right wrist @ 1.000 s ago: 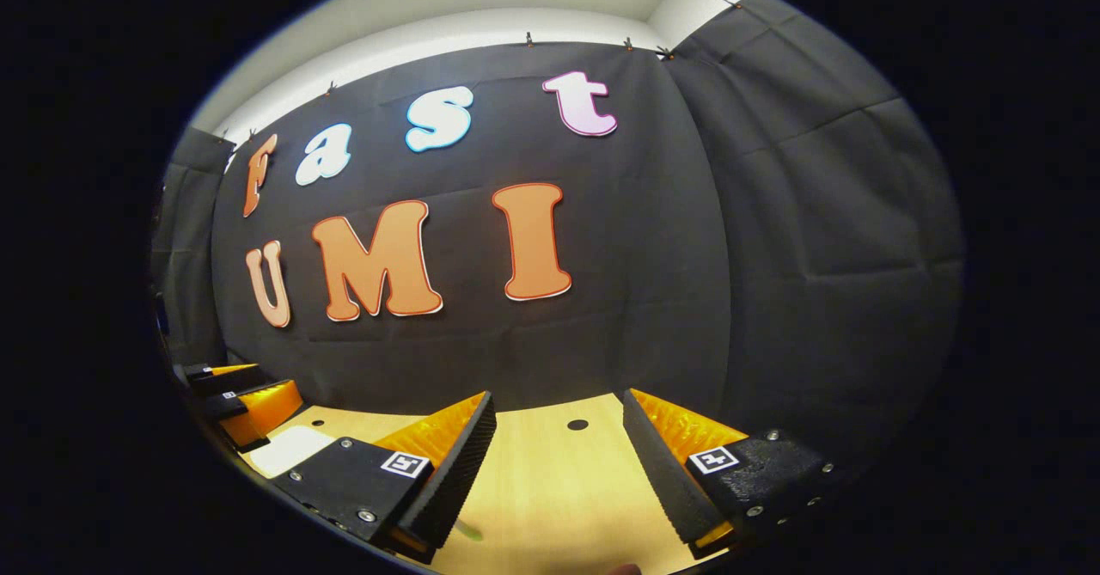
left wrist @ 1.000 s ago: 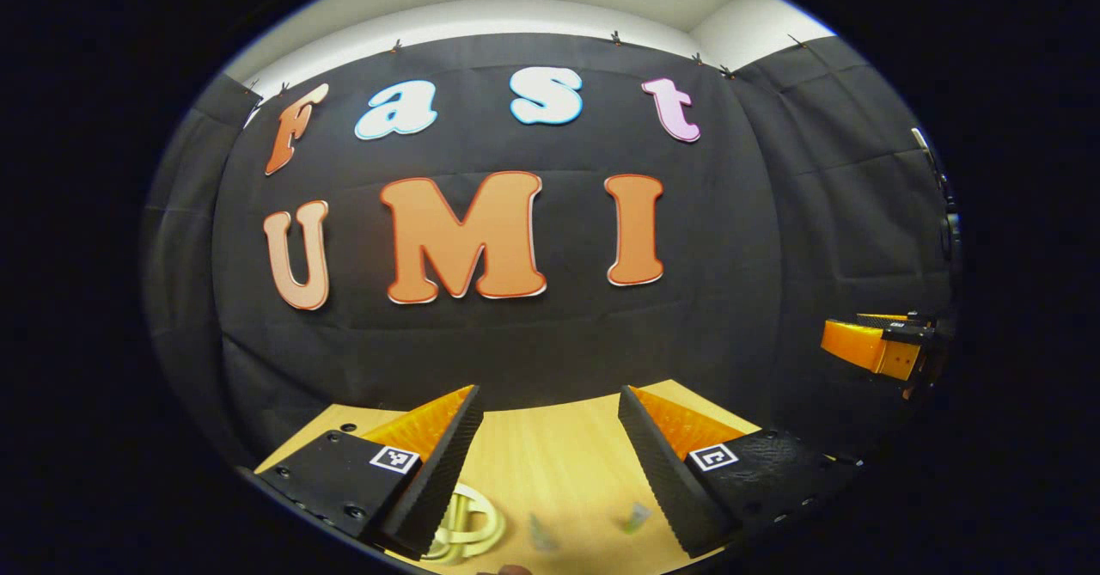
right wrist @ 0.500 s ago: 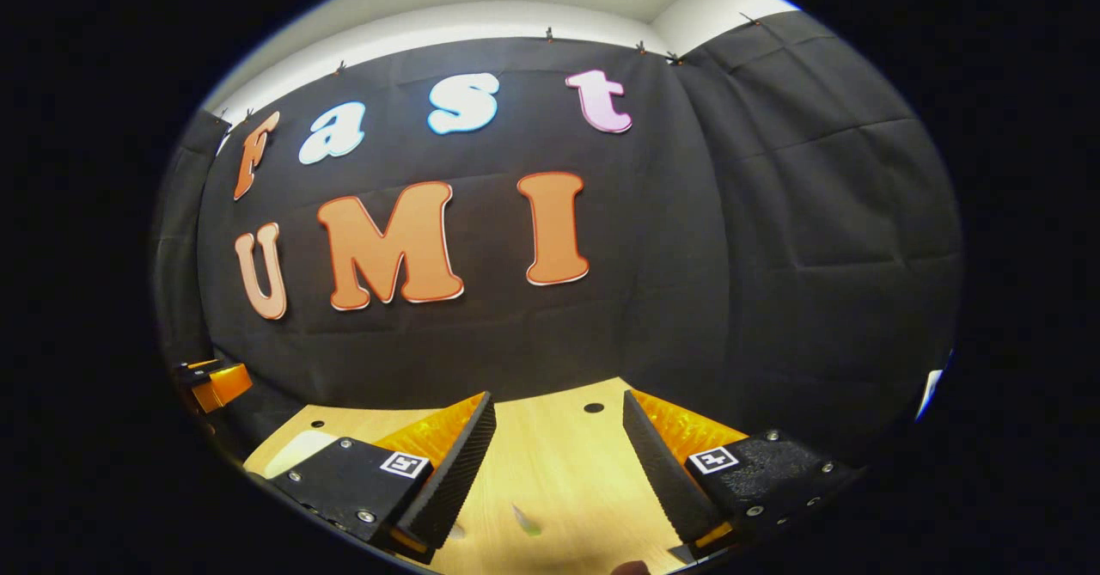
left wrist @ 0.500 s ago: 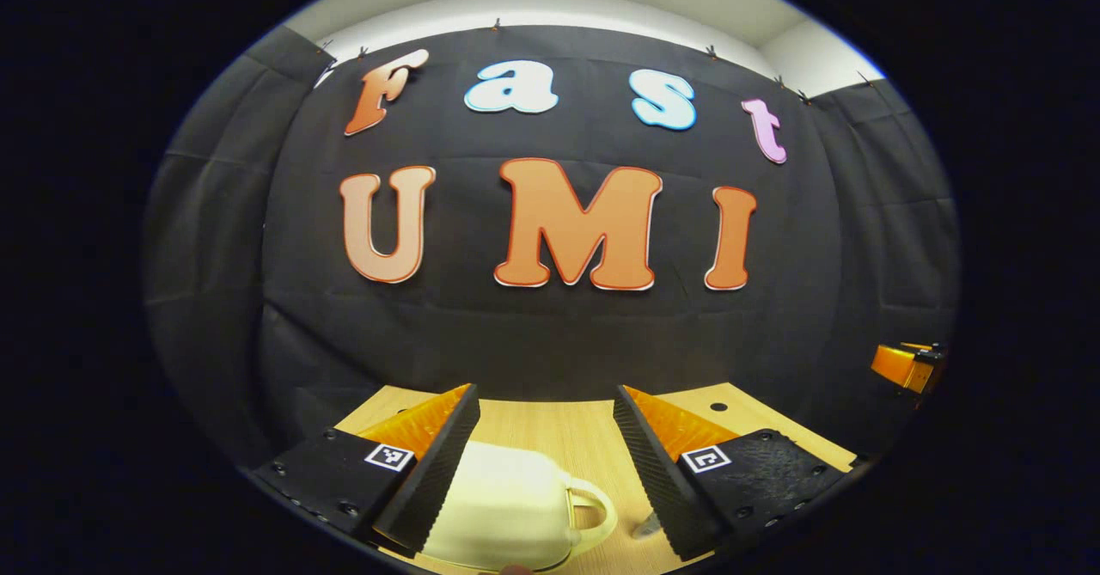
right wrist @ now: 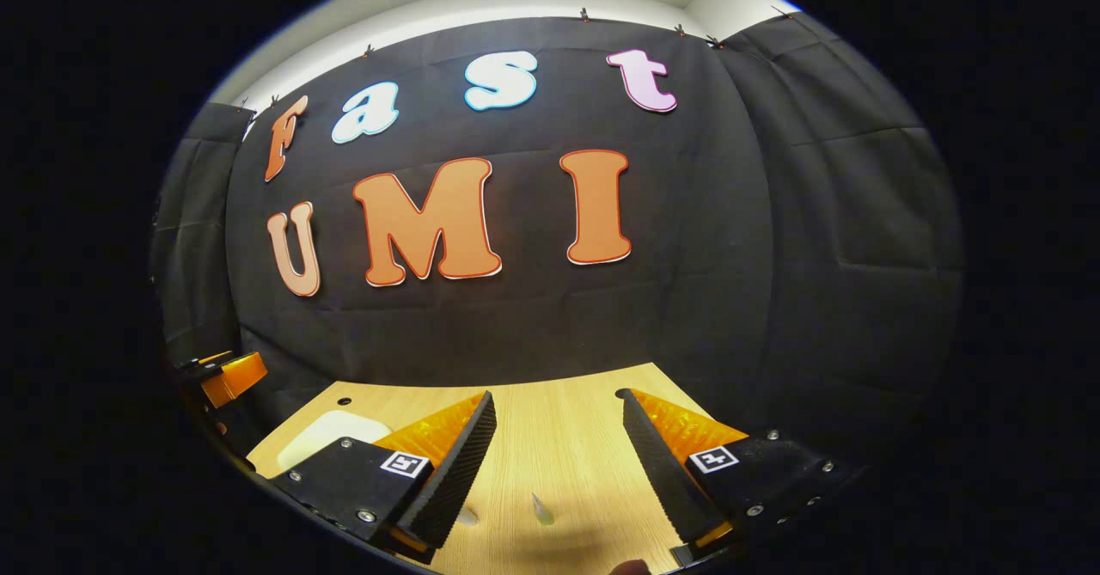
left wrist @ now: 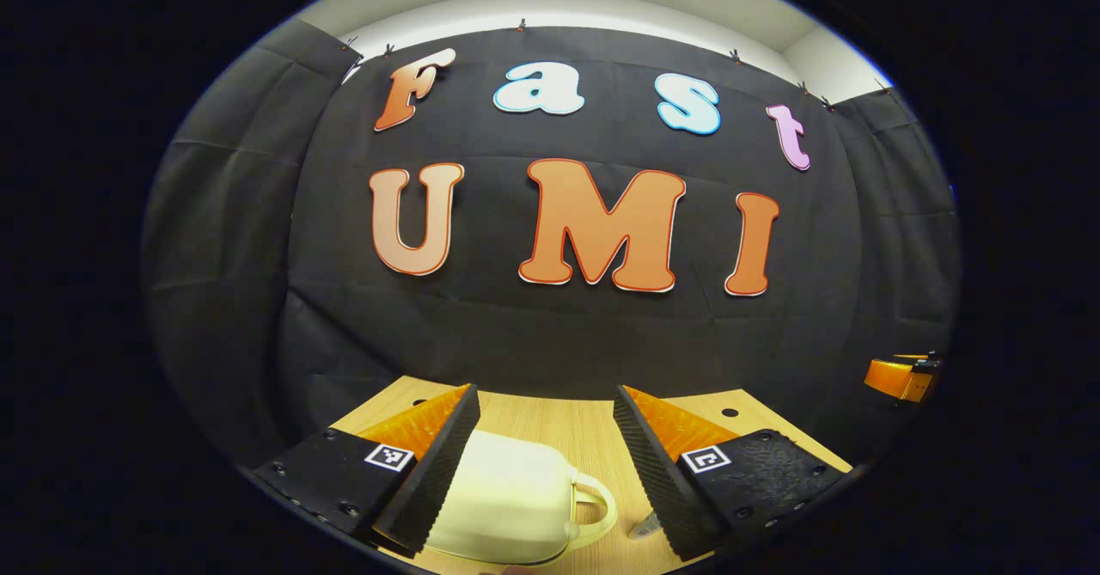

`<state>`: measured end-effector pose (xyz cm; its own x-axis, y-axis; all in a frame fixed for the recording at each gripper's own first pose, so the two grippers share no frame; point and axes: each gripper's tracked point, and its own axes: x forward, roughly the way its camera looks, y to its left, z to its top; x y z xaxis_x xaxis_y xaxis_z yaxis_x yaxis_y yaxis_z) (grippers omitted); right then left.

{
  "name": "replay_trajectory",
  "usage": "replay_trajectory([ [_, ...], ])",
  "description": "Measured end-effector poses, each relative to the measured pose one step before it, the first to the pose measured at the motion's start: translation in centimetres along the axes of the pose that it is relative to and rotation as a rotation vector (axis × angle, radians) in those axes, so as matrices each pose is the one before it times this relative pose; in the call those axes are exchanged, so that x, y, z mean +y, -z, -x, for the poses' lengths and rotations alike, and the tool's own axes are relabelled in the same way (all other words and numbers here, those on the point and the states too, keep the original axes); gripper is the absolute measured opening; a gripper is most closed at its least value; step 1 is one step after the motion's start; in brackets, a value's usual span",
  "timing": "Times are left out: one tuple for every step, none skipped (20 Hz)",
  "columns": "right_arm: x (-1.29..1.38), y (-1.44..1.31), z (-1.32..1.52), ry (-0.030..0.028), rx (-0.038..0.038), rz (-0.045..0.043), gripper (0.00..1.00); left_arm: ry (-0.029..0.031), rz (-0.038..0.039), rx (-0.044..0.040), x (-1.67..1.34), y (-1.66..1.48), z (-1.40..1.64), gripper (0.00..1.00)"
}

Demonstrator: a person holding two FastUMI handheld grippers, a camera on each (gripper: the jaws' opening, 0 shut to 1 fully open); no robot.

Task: First open the suitcase, pack the skin care products into it, and then close the suitcase.

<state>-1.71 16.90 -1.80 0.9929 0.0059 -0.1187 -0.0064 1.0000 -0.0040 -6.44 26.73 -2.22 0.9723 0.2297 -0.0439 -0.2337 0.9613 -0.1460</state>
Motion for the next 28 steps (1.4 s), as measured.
replay_trajectory([
  [-0.324, 0.075, -0.073, 0.00003, 0.00155, 0.01101, 0.95, -0.00819, -0.01197, -0.00404, -0.16, -0.013, 0.212, 0.97],
  [-0.143, 0.159, -0.131, -0.00707, 0.00538, 0.00454, 0.95, -0.00895, -0.03019, -0.00134, -0.15, 0.439, 0.198, 0.97],
  [0.031, 0.226, -0.083, -0.01123, 0.00913, -0.00178, 0.94, -0.01195, -0.04369, 0.00074, -0.132, 0.472, 0.285, 0.94],
  [-0.122, 0.344, -0.191, -0.00837, 0.00972, -0.00427, 0.94, -0.00806, -0.04942, 0.00184, -0.116, 0.514, 0.117, 0.94],
  [-0.058, 0.345, -0.114, -0.0085, 0.01041, -0.00247, 0.94, 0.0005, -0.04762, 0.00691, -0.312, 0.544, 0.201, 0.97],
  [-0.127, 0.457, -0.053, -0.00463, 0.01029, 0.00013, 0.94, 0.00319, -0.04409, 0.01294, -0.52, 0.877, 0.101, 0.97],
  [-0.237, 0.33, -0.101, -0.00186, 0.01101, 0.00227, 0.94, 0.0107, -0.04353, 0.01686, -0.724, 1.069, 0.015, 0.97],
  [-0.268, 0.502, -0.179, -0.00108, 0.01161, 0.00313, 0.94, 0.01461, -0.04638, 0.01419, -0.925, 1.232, 0.085, 0.97],
  [-0.249, 0.416, -0.138, 0.00116, 0.01272, 0.00228, 0.94, 0.00977, -0.05415, 0.01616, -0.727, 0.947, -0.043, 1.0],
  [-0.278, 0.415, -0.075, 0.00096, 0.01197, -0.00011, 0.94, 0.01101, -0.06178, 0.01784, -0.959, 1.2, -0.342, 0.98],
  [-0.267, 0.379, -0.083, 0.00134, 0.01153, -0.00283, 0.94, 0.01397, -0.06788, 0.01803, -0.827, 1.072, -0.384, 1.0],
  [-0.429, 0.375, -0.133, 0.00412, 0.01134, -0.00415, 0.95, 0.01504, -0.07278, 0.02014, -1.148, 1.22, -0.442, 0.98],
  [-0.451, 0.44, -0.001, 0.0078, 0.01245, -0.00562, 0.95, 0.01603, -0.07901, 0.01297, -1.115, 0.927, -0.336, 0.98],
  [-0.476, 0.413, -0.109, 0.00705, 0.01356, -0.00627, 0.95, 0.01416, -0.09261, 0.02021, -1.155, 0.932, -0.223, 0.98],
  [-0.483, 0.342, 0.029, 0.00673, 0.01238, -0.00672, 0.95, 0.01841, -0.08599, 0.01131, -1.312, 0.642, -0.292, 0.98],
  [-0.551, 0.356, 0.019, 0.00885, 0.00755, -0.00578, 0.95, 0.0277, -0.0693, 0.00998, -1.675, 0.422, -0.071, 0.98],
  [-0.684, 0.422, 0.097, 0.01291, 0.00823, -0.00466, 0.95, 0.03447, -0.0486, 0.00865, -1.546, 0.552, -0.077, 0.98],
  [-0.733, 0.486, 0.002, 0.01209, 0.01171, -0.00339, 0.95, 0.03738, -0.03797, 0.01857, -1.92, 0.869, -0.346, 0.98],
  [-0.522, 0.504, -0.057, 0.01158, 0.01396, -0.00393, 0.95, 0.02943, -0.03425, 0.02676, -1.38, 0.592, -0.653, 0.98],
  [-0.815, 0.504, -0.051, 0.01139, 0.01433, -0.00624, 0.95, 0.01806, -0.03512, 0.02513, -0.985, 0.53, -0.989, 0.98],
  [-0.779, 0.344, -0.029, 0.01101, 0.01438, -0.00813, 0.95, 0.00584, -0.03724, 0.01515, -0.509, 0.312, -0.99, 0.98],
  [-0.717, 0.434, -0.106, 0.01134, 0.01224, -0.00909, 0.95, 0.00684, -0.03361, 0.0121, -0.299, 0.053, -0.866, 0.98],
  [-0.687, 0.317, -0.076, 0.01229, 0.00995, -0.00927, 0.95, 0.00267, -0.03646, 0.01205, -0.02, 0.016, -0.509, 0.98],
  [-0.648, 0.395, -0.038, 0.01058, 0.00835, -0.00836, 0.95, 0.00722, -0.02732, 0.01518, -0.262, 0.28, -0.495, 0.98],
  [-0.55, 0.123, -0.211, 0.01054, 0.00841, -0.00749, 0.95, 0.00568, -0.03054, 0.01529, -0.393, 0.11, -0.63, 0.98],
  [-0.434, 0.225, -0.135, 0.00792, 0.00879, -0.00667, 0.95, 0.01214, -0.0258, 0.00928, -0.316, 0.064, -0.776, 0.98],
  [-0.332, 0.068, -0.307, 0.00651, 0.00655, -0.0058, 0.95, 0.00355, -0.01451, 0.01006, -0.257, -0.171, -0.637, 0.98],
  [-0.32, -0.032, -0.255, 0.00532, 0.00634, -0.00497, 0.95, 0.00703, -0.00595, 0.01264, -0.188, 0.141, -0.621, 0.98],
])
